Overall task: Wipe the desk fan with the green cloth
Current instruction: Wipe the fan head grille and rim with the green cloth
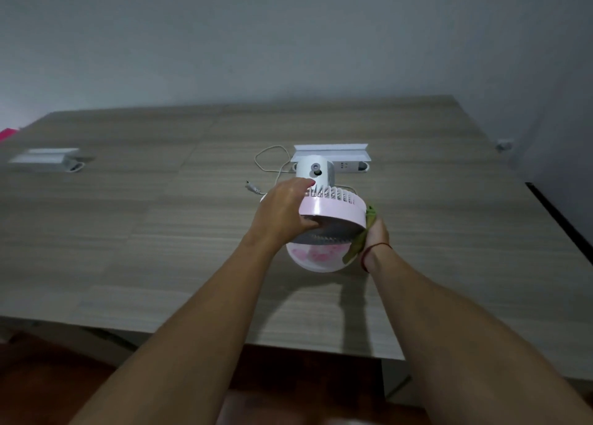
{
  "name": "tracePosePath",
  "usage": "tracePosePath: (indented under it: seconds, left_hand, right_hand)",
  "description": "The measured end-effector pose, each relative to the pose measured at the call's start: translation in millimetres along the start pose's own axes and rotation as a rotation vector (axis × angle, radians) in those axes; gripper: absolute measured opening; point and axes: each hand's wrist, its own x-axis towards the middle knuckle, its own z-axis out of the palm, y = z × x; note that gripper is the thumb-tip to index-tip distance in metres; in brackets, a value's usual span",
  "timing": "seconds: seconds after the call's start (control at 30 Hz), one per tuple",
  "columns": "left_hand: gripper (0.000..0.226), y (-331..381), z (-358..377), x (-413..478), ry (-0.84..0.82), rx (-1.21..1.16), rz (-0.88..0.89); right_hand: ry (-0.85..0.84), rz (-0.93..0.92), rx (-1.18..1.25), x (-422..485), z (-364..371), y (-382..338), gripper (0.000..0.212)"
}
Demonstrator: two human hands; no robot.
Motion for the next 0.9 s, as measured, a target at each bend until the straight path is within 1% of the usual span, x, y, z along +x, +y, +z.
tracePosePath:
  seconds: [0.03,0.07,0.13,0.17,0.23,0.3,0.4,0.43,0.47,0.5,0.57,0.63,0.7,0.73,0.77,0.8,0.87,0.9]
  left_hand:
    - [0.078,-2,1,0,-0.003,-0.008,-0.001]
    - [0.079,-4,1,0,-0.005,-0.014,-0.003]
    - [0.080,-7,-1,0,-0.007,-0.022,-0.014]
    - [0.080,-8,-3,1,-0.017,-0.027,-0.024]
    - [0.082,-8,-6,2,-0.040,-0.038,-0.044]
    - [0.083,-4,-6,3,-0.054,-0.043,-0.057]
    - [0.082,2,-4,3,-0.040,-0.091,-0.070]
    - [0.080,2,-4,2,-0.039,-0.102,-0.070]
    - [0.079,1,-5,2,-0.045,-0.107,-0.062]
    - [0.081,-1,-8,0,-0.051,-0.113,-0.044]
    - [0.095,-9,-13,-3,-0.062,-0.124,-0.039]
    - [0.107,-21,-19,-8,-0.071,-0.150,-0.090]
    - [0.110,-35,-20,-13,-0.129,-0.138,-0.157]
    - [0.108,-40,-20,-14,-0.150,-0.135,-0.168]
    - [0.101,-44,-19,-14,-0.148,-0.148,-0.165]
    - [0.091,-46,-20,-13,-0.131,-0.172,-0.160]
    - [0.072,-46,-21,-10,-0.086,-0.200,-0.146]
    - [0.069,-46,-22,-8,-0.073,-0.204,-0.134]
  right_hand:
    - [-0.017,0.007,0.030,1,0,1,0.056]
    - [-0.003,0.013,0.033,-7,2,0,0.052]
    - [0.045,-0.051,0.008,-52,14,-15,0.032]
    - [0.088,-0.100,0.000,-65,19,-19,0.026]
    - [0.156,-0.252,-0.097,-83,27,-28,0.032]
    - [0.207,-0.452,-0.283,-101,40,-31,0.042]
    - [0.149,-0.784,-0.516,-123,58,-28,0.052]
    - [0.113,-0.868,-0.591,-127,62,-26,0.054]
    - [0.086,-0.906,-0.661,-128,63,-25,0.054]
    - [0.070,-0.924,-0.696,-126,63,-24,0.053]
    - [0.079,-0.874,-0.663,-123,55,-28,0.053]
    - [0.127,-0.724,-0.595,-115,44,-33,0.049]
    - [0.154,-0.545,-0.574,-103,35,-40,0.048]
    - [0.158,-0.477,-0.571,-100,33,-43,0.048]
    - [0.159,-0.448,-0.578,-99,33,-44,0.047]
    - [0.157,-0.465,-0.586,-99,36,-45,0.046]
    - [0.160,-0.581,-0.618,-108,47,-42,0.043]
    - [0.171,-0.671,-0.661,-113,55,-38,0.043]
